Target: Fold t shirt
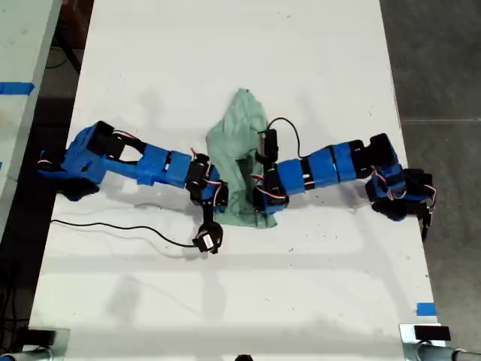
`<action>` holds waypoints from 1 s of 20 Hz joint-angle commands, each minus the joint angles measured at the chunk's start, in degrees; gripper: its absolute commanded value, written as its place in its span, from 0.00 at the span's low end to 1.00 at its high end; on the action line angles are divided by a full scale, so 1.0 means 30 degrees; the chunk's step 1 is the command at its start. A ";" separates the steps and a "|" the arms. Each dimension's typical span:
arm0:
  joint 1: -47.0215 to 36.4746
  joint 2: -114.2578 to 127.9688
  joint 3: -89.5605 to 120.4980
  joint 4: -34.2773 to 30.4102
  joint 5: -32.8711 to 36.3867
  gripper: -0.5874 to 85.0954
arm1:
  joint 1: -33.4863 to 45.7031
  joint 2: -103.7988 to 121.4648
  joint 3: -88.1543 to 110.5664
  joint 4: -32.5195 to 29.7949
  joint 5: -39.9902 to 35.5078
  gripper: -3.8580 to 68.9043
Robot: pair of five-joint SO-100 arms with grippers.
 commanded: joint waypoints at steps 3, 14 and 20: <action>0.1406 0.3604 -0.0322 0.0674 -0.0820 0.00 | -0.0586 0.0615 -0.3750 0.3750 0.0264 0.06; -0.8437 0.9141 0.0615 0.2666 0.1611 0.00 | 0.9463 0.5010 -0.4160 -0.1436 -1.0166 0.05; -1.2480 0.7910 0.0527 0.2637 0.3223 0.06 | 1.2832 0.4424 -0.4600 -0.2754 -1.1777 0.13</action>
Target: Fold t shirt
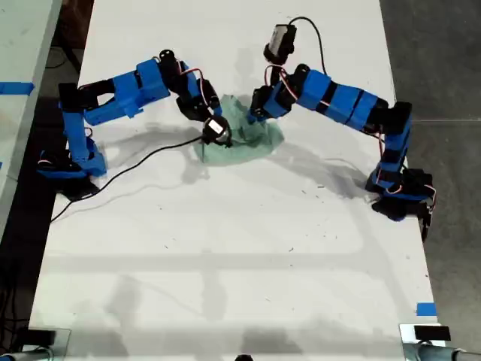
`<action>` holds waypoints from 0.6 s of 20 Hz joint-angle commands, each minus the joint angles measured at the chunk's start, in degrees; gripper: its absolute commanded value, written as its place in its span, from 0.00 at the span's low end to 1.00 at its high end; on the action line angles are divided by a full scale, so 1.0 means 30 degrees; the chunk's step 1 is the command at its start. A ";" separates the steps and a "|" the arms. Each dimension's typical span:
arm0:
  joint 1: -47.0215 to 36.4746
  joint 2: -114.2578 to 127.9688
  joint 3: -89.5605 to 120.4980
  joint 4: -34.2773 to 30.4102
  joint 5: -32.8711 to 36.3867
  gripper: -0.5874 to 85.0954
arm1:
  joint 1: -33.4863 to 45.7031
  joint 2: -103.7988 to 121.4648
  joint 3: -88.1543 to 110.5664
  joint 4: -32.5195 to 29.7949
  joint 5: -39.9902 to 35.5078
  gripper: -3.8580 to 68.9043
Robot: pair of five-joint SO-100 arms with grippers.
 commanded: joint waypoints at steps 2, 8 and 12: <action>-0.1963 0.0352 -0.0498 0.1230 0.0029 0.18 | 0.1641 0.1377 -0.1494 0.0703 -0.0205 0.26; -0.4541 0.2461 -0.0352 0.3486 0.2197 0.25 | 0.4658 0.4277 -0.1494 0.3926 -0.0645 0.35; -0.4102 0.6094 0.0234 0.3545 0.5449 0.00 | 0.4424 0.6563 -0.0469 0.6943 -0.1025 0.06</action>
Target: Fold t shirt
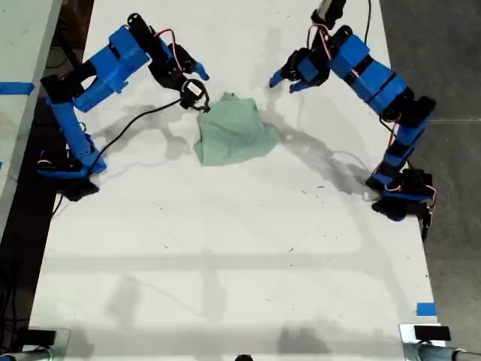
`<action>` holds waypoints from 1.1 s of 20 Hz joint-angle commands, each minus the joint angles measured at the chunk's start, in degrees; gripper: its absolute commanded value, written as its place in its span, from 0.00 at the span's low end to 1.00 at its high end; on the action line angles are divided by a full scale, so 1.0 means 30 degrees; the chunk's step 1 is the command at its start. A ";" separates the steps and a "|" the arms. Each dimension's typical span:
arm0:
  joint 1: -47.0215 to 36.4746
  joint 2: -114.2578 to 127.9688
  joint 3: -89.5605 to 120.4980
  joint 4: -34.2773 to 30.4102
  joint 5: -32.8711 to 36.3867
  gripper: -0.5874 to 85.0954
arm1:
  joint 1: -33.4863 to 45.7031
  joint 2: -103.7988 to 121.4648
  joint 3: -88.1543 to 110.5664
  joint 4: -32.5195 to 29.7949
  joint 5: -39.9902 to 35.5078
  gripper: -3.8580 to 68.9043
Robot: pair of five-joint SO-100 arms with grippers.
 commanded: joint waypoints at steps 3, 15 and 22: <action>0.6592 0.8994 0.2344 0.0117 0.0967 0.00 | -0.3721 0.9873 0.6094 0.0967 0.1436 0.06; 1.2510 3.0732 3.3018 -1.1367 -0.5098 0.00 | -1.1367 2.4844 2.9209 -0.6357 0.7383 0.06; 1.4150 3.8760 3.9229 -0.9785 -0.5391 0.00 | -1.2187 3.8730 3.9404 -0.4658 0.9785 0.07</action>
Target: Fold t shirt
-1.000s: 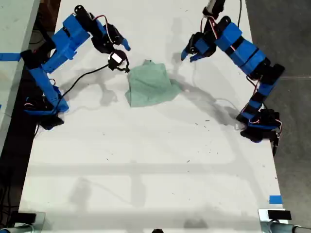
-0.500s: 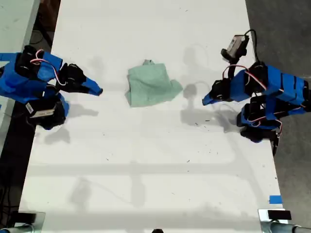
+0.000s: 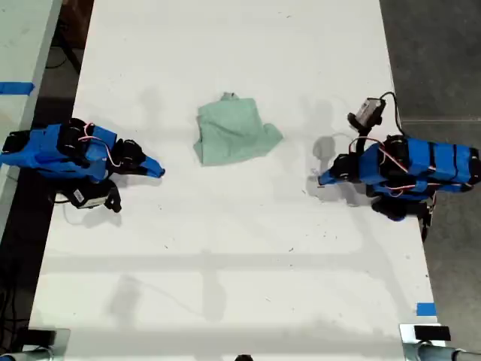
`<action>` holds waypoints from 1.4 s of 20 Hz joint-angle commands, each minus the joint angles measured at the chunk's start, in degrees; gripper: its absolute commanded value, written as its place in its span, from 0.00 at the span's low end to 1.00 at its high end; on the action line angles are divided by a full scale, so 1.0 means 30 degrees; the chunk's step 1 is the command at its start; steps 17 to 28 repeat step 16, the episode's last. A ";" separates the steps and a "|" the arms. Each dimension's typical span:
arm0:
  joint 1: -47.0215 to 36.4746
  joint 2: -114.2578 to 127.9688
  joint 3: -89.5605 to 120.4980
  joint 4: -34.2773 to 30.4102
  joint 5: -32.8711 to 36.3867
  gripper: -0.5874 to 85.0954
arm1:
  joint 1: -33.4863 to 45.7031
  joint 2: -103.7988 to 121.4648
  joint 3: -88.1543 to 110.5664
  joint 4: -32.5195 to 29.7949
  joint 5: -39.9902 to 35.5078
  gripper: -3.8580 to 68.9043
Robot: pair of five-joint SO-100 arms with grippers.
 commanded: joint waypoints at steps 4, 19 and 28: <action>0.0791 0.0645 0.0527 -0.0557 -0.0410 0.00 | -0.1025 0.2461 0.3369 0.0205 0.3428 0.11; 0.2021 0.0586 0.1348 -0.1055 -0.2314 0.13 | -0.2607 0.2461 0.3633 0.0176 -0.0264 0.28; 0.2021 0.0586 0.1348 -0.1055 -0.2314 0.13 | -0.2607 0.2461 0.3633 0.0176 -0.0264 0.28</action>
